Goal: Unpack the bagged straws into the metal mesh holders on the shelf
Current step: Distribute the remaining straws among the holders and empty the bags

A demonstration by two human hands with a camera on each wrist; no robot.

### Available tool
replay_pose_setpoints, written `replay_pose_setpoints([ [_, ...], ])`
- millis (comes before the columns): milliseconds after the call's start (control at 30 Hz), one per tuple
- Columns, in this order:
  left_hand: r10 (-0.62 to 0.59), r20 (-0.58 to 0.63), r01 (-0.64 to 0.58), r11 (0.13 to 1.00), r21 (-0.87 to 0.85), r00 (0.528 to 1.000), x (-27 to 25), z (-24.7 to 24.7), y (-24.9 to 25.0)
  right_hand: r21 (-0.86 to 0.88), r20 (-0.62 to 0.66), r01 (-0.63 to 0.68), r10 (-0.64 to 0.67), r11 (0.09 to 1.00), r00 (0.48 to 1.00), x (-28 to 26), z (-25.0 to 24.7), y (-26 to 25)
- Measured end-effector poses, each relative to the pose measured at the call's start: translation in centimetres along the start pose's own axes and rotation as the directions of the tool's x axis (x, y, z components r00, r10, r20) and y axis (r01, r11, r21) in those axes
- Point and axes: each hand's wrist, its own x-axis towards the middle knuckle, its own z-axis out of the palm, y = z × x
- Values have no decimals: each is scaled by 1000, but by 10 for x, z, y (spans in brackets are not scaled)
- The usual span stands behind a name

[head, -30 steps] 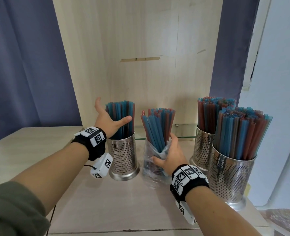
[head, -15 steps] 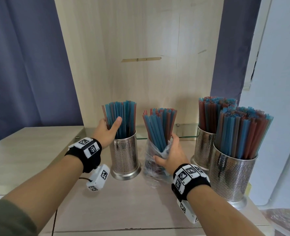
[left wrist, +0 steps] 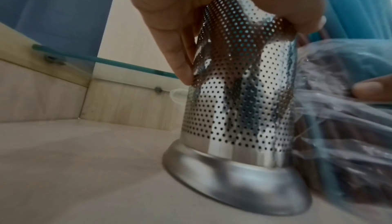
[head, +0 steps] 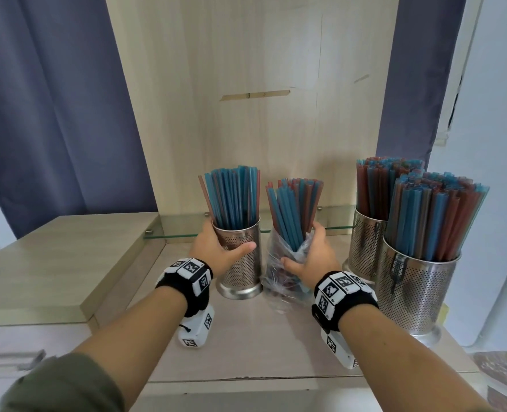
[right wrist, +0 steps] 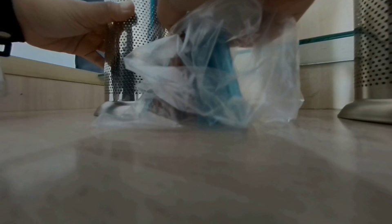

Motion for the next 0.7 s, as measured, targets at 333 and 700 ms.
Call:
replay_pose_setpoints([
  [333,56,-101,-36,980,194,993,-40,-16,14,-100,119,71,-59,993,991,-21,-19,-5],
  [700,263,227,-181,927,-330,938,-92,15,61,115,267,161,-187,980,945,-67,-31,-15],
])
